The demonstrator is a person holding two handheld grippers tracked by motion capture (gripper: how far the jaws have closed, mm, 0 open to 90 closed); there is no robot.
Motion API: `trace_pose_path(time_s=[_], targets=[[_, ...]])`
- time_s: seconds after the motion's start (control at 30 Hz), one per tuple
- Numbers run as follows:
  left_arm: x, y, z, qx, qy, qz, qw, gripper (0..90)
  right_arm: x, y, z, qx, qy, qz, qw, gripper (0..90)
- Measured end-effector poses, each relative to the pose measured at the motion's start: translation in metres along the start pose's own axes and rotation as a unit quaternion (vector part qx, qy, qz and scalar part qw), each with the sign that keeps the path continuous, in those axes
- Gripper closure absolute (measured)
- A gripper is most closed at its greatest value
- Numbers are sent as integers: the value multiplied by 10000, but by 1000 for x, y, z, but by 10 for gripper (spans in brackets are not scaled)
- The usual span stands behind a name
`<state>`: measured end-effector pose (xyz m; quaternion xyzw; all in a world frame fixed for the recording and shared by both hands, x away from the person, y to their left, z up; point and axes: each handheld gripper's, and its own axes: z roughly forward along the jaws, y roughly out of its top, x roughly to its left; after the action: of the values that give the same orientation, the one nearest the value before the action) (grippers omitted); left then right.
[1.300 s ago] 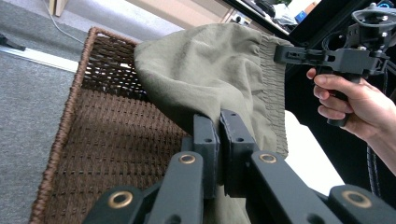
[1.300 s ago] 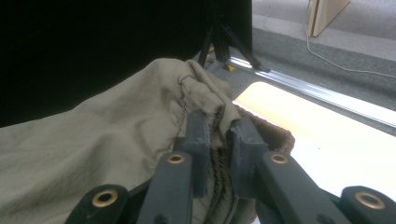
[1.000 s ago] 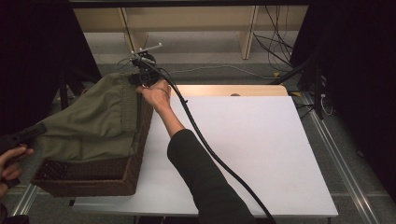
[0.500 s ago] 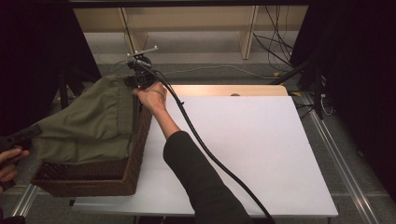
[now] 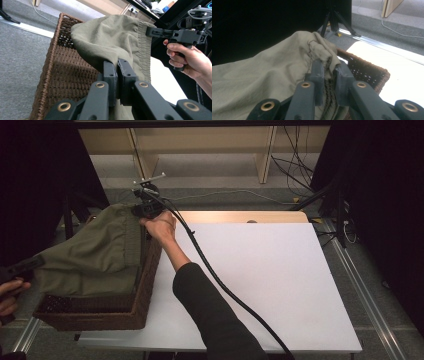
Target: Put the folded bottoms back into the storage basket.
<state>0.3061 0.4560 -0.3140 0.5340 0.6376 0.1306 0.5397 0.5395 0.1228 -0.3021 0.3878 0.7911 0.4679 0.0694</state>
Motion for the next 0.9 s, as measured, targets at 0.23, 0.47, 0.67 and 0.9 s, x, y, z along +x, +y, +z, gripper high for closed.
trace_pose_path(time_s=[0.23,0.47,0.67,0.9], targets=[[1,0,0,32,62,20,10000,852,1,-2,4,28,18,27,10000,798],[-1,-1,3,117,109,67,9998,851,0,-3,6,53,9,33,10000,795],[0,-1,4,152,138,77,9998,851,0,-5,9,77,10,30,10000,793],[-7,-2,13,551,701,371,9953,545,0,-7,13,63,-100,-58,9999,643]])
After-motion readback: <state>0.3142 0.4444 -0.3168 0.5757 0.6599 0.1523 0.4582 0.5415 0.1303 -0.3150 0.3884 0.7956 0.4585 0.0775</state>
